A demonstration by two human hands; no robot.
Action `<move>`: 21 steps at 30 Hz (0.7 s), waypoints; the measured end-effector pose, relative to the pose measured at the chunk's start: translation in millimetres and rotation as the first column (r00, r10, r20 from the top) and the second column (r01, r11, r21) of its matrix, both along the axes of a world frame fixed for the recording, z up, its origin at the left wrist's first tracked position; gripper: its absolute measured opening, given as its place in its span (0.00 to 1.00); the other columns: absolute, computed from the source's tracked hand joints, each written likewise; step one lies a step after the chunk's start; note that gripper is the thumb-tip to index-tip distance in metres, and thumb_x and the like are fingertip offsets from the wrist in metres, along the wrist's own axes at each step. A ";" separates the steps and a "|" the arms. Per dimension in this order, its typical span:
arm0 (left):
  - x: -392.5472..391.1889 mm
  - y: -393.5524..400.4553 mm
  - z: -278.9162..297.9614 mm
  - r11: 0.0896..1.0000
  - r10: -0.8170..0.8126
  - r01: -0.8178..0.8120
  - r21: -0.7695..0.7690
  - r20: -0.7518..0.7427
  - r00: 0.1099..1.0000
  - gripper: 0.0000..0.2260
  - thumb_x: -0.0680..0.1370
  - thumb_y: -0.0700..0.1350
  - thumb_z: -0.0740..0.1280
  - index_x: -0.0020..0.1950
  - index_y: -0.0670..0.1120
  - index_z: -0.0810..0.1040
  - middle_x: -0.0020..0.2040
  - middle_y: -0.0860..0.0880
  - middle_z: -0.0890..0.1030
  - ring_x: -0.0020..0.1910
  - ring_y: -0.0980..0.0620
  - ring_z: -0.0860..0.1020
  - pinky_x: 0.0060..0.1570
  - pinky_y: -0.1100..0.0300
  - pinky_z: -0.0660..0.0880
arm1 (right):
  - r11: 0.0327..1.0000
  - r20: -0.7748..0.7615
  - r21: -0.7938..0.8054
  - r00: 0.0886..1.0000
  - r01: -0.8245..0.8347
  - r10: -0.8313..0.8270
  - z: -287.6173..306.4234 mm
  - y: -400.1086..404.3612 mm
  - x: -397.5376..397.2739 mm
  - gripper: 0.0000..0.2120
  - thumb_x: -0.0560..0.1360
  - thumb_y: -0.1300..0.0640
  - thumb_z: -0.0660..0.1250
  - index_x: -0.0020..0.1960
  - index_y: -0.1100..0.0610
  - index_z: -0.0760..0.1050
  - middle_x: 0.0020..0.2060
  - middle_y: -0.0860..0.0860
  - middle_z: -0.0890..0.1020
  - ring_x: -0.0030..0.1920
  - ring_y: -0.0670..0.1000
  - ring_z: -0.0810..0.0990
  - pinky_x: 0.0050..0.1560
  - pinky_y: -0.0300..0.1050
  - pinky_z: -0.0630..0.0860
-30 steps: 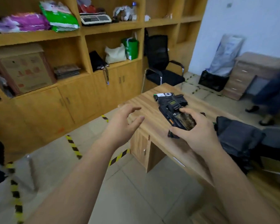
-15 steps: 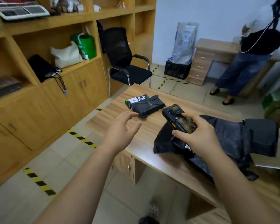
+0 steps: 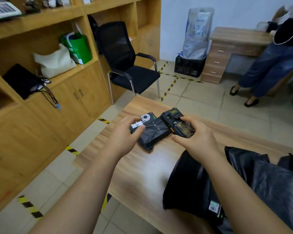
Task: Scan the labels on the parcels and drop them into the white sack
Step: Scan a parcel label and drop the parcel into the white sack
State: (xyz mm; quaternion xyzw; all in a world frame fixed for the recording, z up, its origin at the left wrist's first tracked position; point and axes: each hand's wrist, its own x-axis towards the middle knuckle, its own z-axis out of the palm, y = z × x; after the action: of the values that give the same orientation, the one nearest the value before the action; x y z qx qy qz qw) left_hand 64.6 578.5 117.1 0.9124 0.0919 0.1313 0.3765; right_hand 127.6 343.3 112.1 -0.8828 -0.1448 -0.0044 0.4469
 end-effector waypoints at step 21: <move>166.4 55.1 -165.0 0.893 -0.200 0.361 0.270 -0.481 0.854 0.31 0.73 0.63 0.69 0.72 0.51 0.70 0.73 0.46 0.66 0.71 0.43 0.64 0.70 0.50 0.62 | 0.902 -0.172 -0.154 0.888 0.403 -0.426 -99.0 55.0 61.4 0.30 0.64 0.50 0.80 0.65 0.46 0.77 0.52 0.43 0.76 0.54 0.45 0.75 0.56 0.41 0.71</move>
State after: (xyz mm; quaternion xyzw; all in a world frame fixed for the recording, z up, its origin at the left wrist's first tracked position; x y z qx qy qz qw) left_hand 231.0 633.6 -47.9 0.9736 0.0135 -0.1217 0.1924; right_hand 189.0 398.3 13.1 -0.9132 0.0934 -0.0021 0.3968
